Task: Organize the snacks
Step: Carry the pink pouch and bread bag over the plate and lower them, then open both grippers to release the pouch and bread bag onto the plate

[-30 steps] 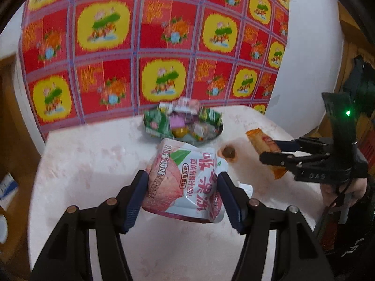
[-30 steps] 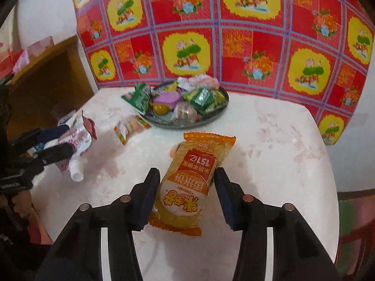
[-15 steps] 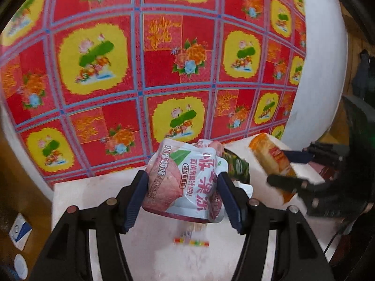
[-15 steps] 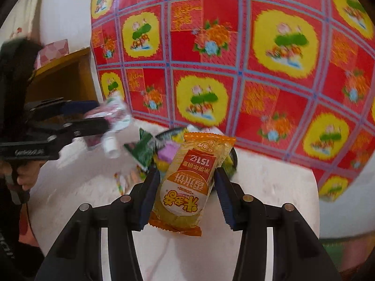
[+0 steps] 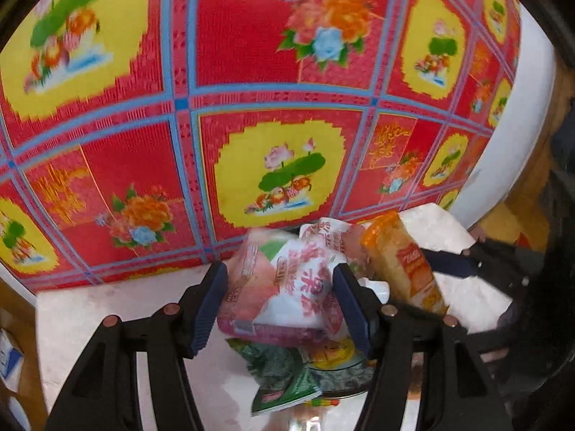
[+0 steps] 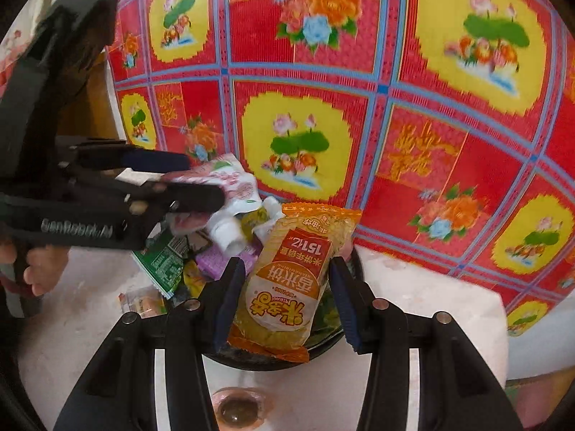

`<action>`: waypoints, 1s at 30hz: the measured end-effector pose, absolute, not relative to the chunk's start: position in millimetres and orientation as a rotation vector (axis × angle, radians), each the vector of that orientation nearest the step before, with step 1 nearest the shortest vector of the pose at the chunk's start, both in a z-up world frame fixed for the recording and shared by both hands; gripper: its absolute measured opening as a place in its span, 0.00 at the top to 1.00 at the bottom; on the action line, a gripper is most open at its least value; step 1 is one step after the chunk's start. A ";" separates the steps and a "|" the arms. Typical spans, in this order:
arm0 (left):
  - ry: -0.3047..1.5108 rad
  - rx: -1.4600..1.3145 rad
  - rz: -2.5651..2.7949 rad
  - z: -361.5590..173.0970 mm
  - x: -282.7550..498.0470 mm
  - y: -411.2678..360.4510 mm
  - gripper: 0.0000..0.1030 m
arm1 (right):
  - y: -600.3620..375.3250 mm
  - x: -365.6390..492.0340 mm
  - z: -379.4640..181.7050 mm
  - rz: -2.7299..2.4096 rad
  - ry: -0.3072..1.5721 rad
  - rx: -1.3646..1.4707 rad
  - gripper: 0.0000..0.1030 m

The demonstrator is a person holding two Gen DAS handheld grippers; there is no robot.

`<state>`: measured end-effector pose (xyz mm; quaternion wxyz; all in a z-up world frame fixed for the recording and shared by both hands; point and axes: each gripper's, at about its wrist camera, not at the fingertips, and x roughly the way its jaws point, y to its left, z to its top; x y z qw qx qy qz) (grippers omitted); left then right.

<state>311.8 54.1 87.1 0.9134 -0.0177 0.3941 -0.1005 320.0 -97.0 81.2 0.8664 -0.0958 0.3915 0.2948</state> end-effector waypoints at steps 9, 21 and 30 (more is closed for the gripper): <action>0.815 -0.028 -0.207 78.7 310.1 51.0 0.32 | -88.9 319.2 75.0 0.582 0.789 -0.215 0.51; 0.704 0.003 -0.197 107.8 276.1 48.2 0.30 | -82.2 316.1 79.8 0.569 0.726 -0.238 0.36; 0.747 0.110 -0.201 98.6 270.1 23.7 0.28 | -91.5 310.6 80.0 0.570 0.714 -0.221 0.32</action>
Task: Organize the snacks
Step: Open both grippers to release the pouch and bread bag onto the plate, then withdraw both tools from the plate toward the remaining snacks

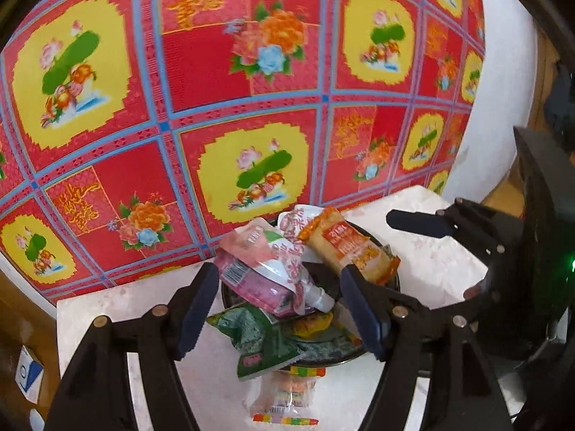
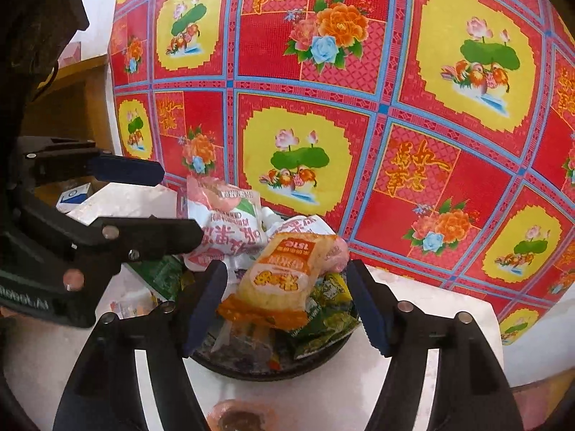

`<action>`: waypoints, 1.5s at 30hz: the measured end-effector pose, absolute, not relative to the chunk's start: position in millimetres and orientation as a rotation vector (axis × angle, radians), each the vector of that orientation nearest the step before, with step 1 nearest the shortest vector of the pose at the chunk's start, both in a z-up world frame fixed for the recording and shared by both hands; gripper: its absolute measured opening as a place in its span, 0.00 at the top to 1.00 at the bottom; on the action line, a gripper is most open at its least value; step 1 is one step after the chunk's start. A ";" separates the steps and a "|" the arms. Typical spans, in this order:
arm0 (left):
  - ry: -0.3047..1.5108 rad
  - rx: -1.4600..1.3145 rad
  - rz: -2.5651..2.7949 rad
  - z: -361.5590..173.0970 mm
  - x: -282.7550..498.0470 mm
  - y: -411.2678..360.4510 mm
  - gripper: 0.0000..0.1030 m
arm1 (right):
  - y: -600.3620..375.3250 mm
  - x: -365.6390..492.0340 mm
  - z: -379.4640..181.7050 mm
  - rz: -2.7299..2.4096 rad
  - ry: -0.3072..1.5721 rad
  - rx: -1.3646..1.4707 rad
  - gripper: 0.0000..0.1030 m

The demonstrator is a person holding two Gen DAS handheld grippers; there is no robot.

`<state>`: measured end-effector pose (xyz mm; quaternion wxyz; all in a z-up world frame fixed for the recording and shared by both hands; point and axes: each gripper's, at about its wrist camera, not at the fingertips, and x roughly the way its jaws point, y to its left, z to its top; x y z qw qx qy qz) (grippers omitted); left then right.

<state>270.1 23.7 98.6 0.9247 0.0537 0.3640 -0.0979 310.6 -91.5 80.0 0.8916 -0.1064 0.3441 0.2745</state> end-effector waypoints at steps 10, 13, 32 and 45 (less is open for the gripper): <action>0.728 0.134 -0.145 114.3 253.8 26.0 0.28 | -88.4 306.5 86.4 0.566 0.760 -0.265 0.31; 0.716 0.128 -0.134 122.6 238.4 28.0 0.28 | -95.5 293.8 100.6 0.561 0.739 -0.263 0.31; 0.638 0.148 -0.114 157.7 136.3 21.9 0.28 | -124.4 198.9 158.4 0.545 0.633 -0.236 0.31; 0.665 0.133 -0.100 138.9 92.1 22.6 0.28 | -131.8 147.6 153.4 0.517 0.673 -0.240 0.31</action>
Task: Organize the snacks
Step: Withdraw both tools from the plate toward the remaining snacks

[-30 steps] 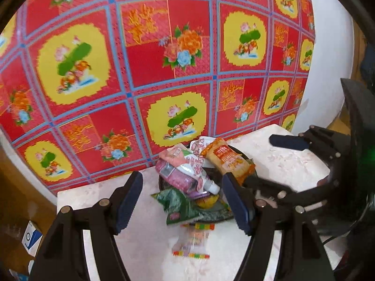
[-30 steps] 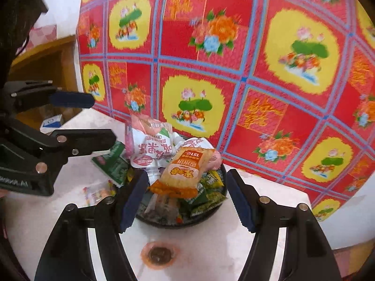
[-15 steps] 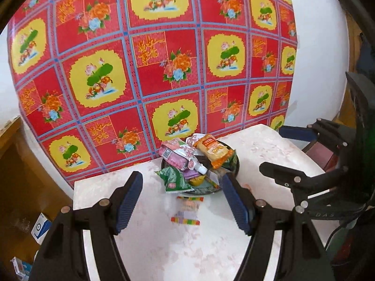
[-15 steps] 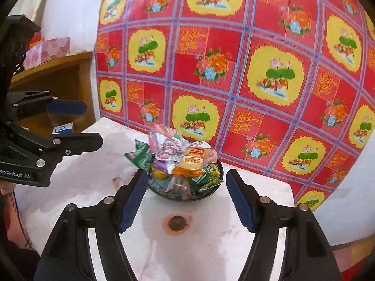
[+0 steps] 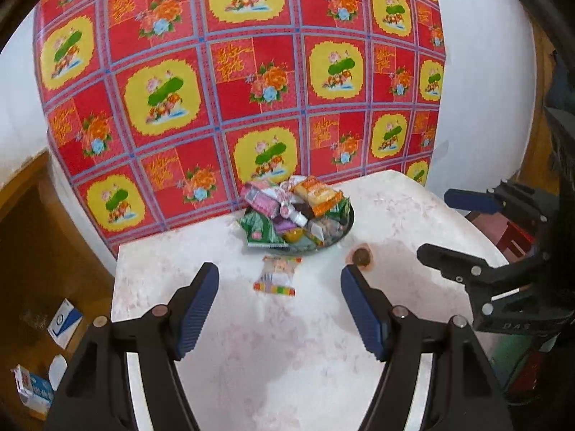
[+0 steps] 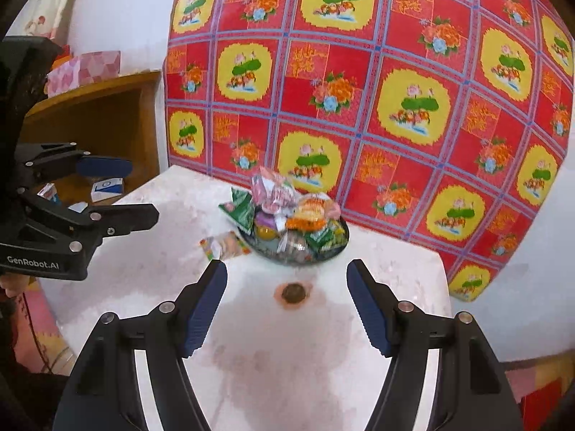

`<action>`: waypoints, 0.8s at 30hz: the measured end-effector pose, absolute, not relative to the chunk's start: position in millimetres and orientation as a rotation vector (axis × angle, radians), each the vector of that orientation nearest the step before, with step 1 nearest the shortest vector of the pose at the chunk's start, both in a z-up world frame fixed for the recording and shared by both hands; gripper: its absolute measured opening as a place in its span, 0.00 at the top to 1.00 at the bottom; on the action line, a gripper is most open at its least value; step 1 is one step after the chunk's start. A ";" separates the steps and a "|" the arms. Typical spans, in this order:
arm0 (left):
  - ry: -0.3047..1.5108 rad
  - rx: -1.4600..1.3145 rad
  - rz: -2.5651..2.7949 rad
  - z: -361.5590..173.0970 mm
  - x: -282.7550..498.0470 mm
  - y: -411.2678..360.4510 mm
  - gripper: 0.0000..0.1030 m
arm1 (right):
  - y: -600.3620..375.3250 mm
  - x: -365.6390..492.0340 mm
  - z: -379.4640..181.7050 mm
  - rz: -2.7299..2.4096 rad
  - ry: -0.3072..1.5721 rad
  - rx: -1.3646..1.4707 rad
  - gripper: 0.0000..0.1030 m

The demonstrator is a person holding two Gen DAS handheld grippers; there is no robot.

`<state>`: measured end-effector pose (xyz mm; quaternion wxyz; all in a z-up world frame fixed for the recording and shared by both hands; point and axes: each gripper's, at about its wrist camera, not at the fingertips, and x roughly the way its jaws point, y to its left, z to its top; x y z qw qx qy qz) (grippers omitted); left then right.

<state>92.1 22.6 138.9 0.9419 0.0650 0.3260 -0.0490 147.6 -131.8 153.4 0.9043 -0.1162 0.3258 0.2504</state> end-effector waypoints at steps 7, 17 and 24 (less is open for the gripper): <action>0.676 0.126 -0.080 122.6 78.4 27.9 0.28 | -135.9 130.1 143.1 0.513 0.699 -0.223 0.31; 0.719 0.125 -0.076 91.8 70.5 26.2 0.28 | -134.5 112.6 114.8 0.516 0.747 -0.236 0.31; 0.756 0.131 -0.071 67.8 71.5 23.6 0.28 | -137.1 121.5 89.5 0.501 0.818 -0.217 0.31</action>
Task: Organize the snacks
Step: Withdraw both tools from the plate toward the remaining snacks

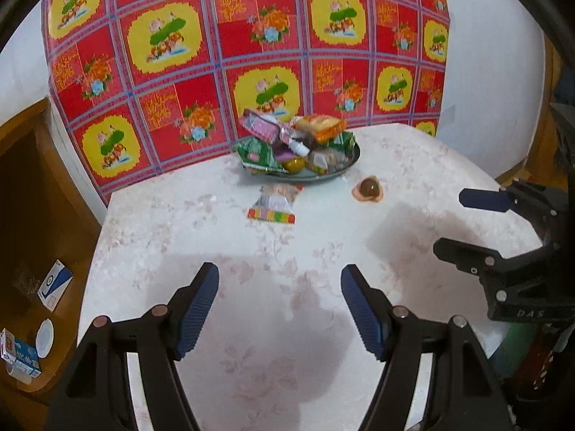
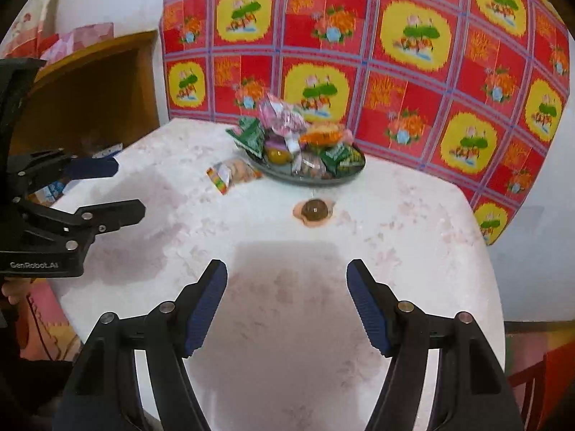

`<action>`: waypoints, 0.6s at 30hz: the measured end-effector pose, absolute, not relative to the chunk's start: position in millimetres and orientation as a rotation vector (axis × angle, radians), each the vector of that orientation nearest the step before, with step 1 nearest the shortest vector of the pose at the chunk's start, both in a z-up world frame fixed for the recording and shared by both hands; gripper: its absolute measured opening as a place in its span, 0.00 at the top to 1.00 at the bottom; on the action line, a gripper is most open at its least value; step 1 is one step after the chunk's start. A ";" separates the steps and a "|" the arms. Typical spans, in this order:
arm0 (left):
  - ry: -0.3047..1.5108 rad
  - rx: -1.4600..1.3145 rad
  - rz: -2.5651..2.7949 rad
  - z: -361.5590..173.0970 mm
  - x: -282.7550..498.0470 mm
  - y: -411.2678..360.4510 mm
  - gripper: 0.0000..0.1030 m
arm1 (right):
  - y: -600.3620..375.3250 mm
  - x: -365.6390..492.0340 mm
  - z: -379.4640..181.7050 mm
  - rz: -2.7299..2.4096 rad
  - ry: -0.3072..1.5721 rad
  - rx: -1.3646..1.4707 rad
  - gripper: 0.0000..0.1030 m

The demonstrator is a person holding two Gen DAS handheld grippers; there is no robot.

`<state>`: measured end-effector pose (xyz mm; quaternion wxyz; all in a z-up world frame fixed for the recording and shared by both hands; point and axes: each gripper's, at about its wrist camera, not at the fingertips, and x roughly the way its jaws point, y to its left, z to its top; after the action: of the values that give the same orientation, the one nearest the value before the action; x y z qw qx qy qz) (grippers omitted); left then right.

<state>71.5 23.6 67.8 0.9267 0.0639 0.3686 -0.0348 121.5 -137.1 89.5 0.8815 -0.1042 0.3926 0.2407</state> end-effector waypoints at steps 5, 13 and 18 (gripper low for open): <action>0.795 0.126 -0.061 52.3 74.4 25.8 0.28 | -136.8 127.1 72.4 0.499 0.864 -0.214 0.31; 0.843 0.100 -0.058 34.5 81.7 34.3 0.28 | -138.4 135.5 54.5 0.482 0.925 -0.197 0.31; 0.853 0.078 -0.068 24.8 85.2 38.4 0.27 | -142.6 138.4 52.5 0.470 0.931 -0.173 0.31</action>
<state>85.2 38.4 24.8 0.9092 0.0378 0.4134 -0.0328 138.4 -142.6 52.5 0.8634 -0.0826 0.4443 0.2244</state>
